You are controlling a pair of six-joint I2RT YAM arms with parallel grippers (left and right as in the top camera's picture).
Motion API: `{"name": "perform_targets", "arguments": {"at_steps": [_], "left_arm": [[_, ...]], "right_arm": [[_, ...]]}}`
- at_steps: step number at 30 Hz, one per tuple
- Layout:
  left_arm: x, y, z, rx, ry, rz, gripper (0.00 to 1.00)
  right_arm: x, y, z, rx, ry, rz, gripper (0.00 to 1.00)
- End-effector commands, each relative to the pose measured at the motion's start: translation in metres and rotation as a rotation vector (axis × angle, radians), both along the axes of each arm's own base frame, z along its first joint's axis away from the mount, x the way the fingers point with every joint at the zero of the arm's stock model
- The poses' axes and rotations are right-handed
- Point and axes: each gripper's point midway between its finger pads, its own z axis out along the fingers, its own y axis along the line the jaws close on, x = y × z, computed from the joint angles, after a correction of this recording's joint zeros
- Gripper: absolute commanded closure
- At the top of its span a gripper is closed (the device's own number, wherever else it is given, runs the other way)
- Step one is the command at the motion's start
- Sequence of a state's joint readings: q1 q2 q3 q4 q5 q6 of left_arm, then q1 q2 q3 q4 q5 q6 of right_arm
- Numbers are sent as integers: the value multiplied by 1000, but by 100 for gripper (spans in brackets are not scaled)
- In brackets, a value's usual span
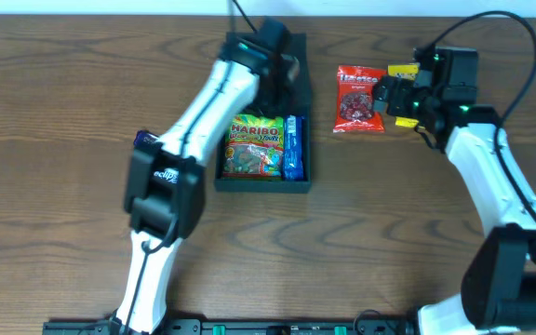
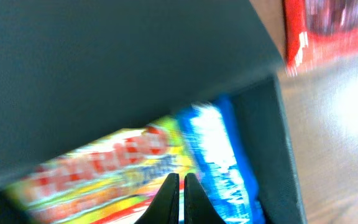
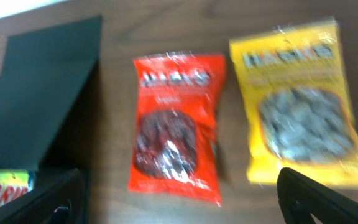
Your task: Pack container
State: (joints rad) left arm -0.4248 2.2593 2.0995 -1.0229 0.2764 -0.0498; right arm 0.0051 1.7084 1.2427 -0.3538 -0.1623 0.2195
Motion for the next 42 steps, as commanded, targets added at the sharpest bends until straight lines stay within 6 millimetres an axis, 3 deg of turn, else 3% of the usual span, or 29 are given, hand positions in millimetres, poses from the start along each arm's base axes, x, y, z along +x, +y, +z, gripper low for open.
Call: {"name": "perform_targets", "arguments": {"at_steps": [1,4,5,6,9,10,11,12,13,14,15,16,20,24,25,28,30,33,36,40,42], "left_arm": [[27,49,73,-14,-162,120,94],[34,86,89,-16,-184,194,94],[35,97,90,-12,-180,213,94],[35,119,87,3,-154,253,94],[32,154,80,25,-105,317,94],[31,164,78,32,-98,328,85],[31,175,77,48,-93,340,67],[30,189,74,74,-86,356,38],[28,200,71,97,-75,378,26],[26,210,68,119,-64,392,22],[22,221,63,145,-47,389,14],[19,228,58,165,-31,390,7],[10,237,43,180,20,402,3],[2,237,29,187,58,399,2],[0,237,26,190,69,397,2],[-10,238,14,210,107,361,2],[-19,244,3,256,137,354,2],[-33,250,-15,295,193,379,5],[-40,249,-24,279,241,515,5],[-52,247,-39,268,316,716,0],[-62,242,-51,246,367,807,8]], "right_arm": [[12,23,-26,-1,19,45,4],[23,37,-59,-10,37,55,9],[25,36,-67,-20,49,28,9],[28,34,-84,-45,69,-20,9],[32,36,-102,-73,76,-28,14],[32,36,-106,-85,78,-33,15],[32,36,-110,-94,82,-36,18],[32,37,-116,-101,90,-36,20],[31,39,-119,-104,97,-32,22],[30,40,-123,-109,106,-30,27],[27,42,-131,-116,122,-25,36],[26,43,-133,-118,130,-23,46],[22,41,-141,-131,154,-28,84],[18,40,-143,-138,171,-30,99],[18,42,-141,-133,179,-23,99],[21,50,-127,-100,180,10,99],[30,60,-102,-84,151,70,99],[45,80,-38,-92,44,227,99],[50,87,11,-140,-44,299,98],[51,92,55,-166,-138,332,99],[49,92,71,-165,-172,328,99]]}}
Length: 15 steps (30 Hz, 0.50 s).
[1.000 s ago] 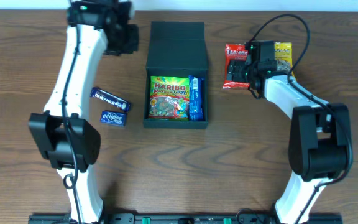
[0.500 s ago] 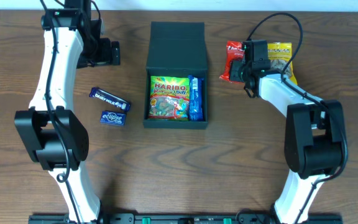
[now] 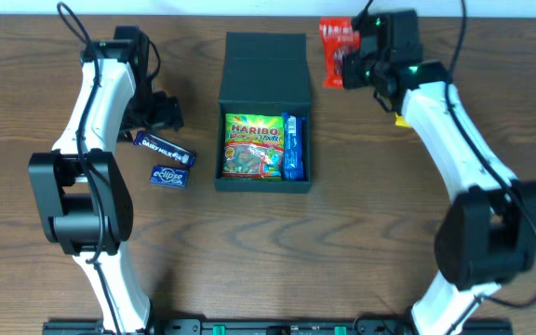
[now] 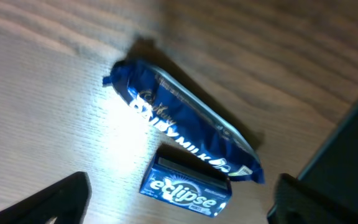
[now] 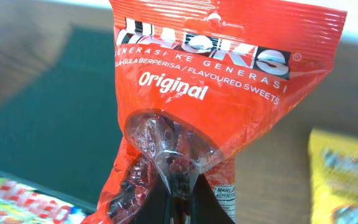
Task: Pack container
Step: 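Grasp the red Hacks bag with the right gripper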
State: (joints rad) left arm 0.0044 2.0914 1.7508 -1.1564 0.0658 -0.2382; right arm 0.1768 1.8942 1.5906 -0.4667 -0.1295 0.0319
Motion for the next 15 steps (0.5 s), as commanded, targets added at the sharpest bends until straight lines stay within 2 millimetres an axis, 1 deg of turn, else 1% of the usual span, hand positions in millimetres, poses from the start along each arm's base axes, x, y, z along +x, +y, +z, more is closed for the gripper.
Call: {"name": "perform_targets", "arguments": {"at_steps": [1,3,5,8,12,15], "left_arm": [[-13,-6,-22,-16,58,206,8],[-13,-9,-32,-35,52,249,11],[-9,-9,-40,-37,30,277,16],[-1,-9,-47,-42,-11,286,24],[9,-9,-48,-48,-52,290,26],[2,-9,-50,-43,-23,346,26]], "right_arm": [[-3,7,36,-9,-83,53,99],[-5,6,38,-9,-79,53,99],[-7,6,35,-11,-65,53,99],[-13,5,29,-17,-31,55,99],[-22,12,21,-24,11,82,99],[-28,23,19,-17,24,127,99]]}}
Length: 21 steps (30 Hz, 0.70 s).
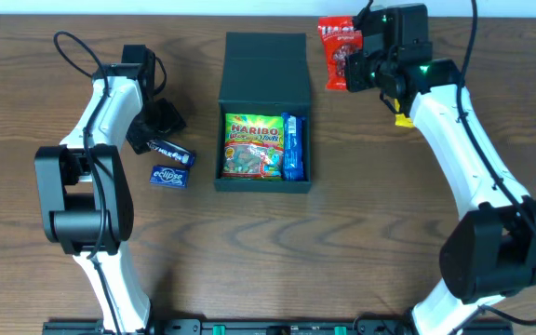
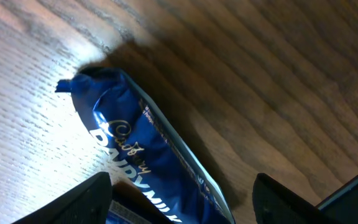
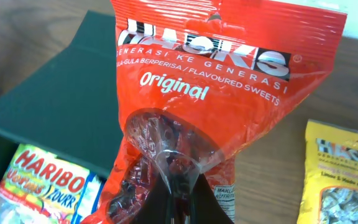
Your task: Pack container
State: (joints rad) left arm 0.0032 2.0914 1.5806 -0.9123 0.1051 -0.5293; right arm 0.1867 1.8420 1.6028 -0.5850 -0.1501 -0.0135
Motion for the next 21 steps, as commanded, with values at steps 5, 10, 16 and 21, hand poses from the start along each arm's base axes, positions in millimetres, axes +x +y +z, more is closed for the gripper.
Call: {"name": "perform_targets", "arguments": {"at_steps": [5,10,16,21], "left_arm": [[-14,2,-21,14,53,129,27],[-7,2,-27,12,14,137,41],[2,4,-27,19,-26,139,54],[-3,4,-32,19,-12,139,48]], "right_arm": [[-7,29,8,15,-19,93,99],[-17,45,6,20,-4,179,99],[-53,81,3,89,38,457,99],[-66,88,2,129,77,511,99]]}}
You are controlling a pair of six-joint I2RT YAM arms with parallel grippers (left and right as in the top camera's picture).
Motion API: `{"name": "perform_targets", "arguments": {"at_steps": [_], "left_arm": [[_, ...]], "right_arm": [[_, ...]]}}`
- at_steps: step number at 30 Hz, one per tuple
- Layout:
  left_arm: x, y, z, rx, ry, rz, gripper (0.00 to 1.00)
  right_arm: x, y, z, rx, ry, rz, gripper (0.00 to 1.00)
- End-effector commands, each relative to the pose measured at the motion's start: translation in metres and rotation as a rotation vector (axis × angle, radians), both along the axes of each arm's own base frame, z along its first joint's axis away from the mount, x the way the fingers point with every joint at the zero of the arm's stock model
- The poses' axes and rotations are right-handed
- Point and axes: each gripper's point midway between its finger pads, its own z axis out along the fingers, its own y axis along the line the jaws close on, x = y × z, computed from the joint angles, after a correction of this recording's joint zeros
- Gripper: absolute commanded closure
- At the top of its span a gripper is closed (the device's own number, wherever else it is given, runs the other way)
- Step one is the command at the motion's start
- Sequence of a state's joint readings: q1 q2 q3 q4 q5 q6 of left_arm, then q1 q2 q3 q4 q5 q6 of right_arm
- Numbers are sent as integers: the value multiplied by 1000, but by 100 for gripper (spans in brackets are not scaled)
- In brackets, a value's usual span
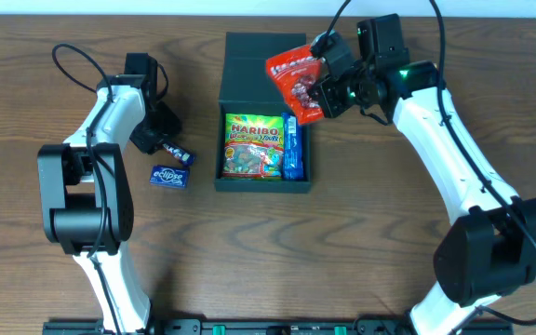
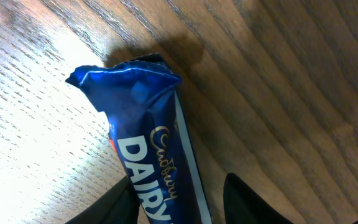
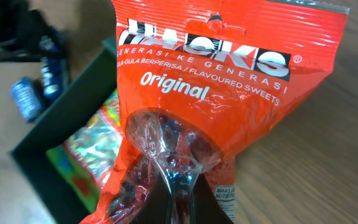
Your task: Pack container
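The black container (image 1: 234, 182) stands mid-table with a Haribo bag (image 1: 252, 145) and a blue pack (image 1: 293, 147) inside. My right gripper (image 1: 328, 93) is shut on a red Hacks bag (image 1: 295, 82), holding it tilted above the container's back right part; in the right wrist view that gripper (image 3: 179, 190) pinches the bag (image 3: 210, 106) at its clear window. Left of the container lies a blue Dairy Milk bar (image 2: 148, 149). My left gripper (image 2: 179, 211) is open and low, one finger on each side of the bar. A blue Eclipse box (image 1: 168, 175) lies just in front of the bar.
The container's lid (image 1: 263, 58) lies folded open at the back. The Eclipse box (image 3: 25, 99) also shows at the far left of the right wrist view. Bare wooden table (image 1: 417, 233) surrounds everything.
My right gripper has carried the red bag from beside the container's back right corner to over the container, now tilted. My left gripper sits lower astride the Dairy Milk bar, fingers nearer to it.
First my left gripper was shut at the container's lid and my right gripper open above the red and yellow bags on the table. Then the left hung open over the Dairy Milk bar while the right held the red bag up. Now the bag is over the container.
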State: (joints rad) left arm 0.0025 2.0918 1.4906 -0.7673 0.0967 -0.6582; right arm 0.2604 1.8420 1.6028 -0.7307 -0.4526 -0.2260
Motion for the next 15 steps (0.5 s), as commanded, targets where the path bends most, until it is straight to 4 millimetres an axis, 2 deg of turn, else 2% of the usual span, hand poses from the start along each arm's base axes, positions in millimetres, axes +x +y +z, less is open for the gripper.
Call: {"name": "perform_targets", "arguments": {"at_steps": [1,5,8,10,12,15], "left_arm": [[-11,2,-14,17,42,10,45],[-17,2,-21,17,54,10,49],[-17,2,-21,18,53,10,63],[-17,2,-21,17,53,10,69],[-17,2,-21,17,53,10,73],[-18,2,-21,17,56,10,74]], "right_arm": [[-10,14,10,47,-20,101,99],[-30,26,7,45,-16,228,99],[-46,39,2,-12,-77,390,99],[-56,48,-1,-60,-159,536,99],[-62,56,-4,-98,-246,661,99],[-64,63,-9,-123,-308,748,99]]}}
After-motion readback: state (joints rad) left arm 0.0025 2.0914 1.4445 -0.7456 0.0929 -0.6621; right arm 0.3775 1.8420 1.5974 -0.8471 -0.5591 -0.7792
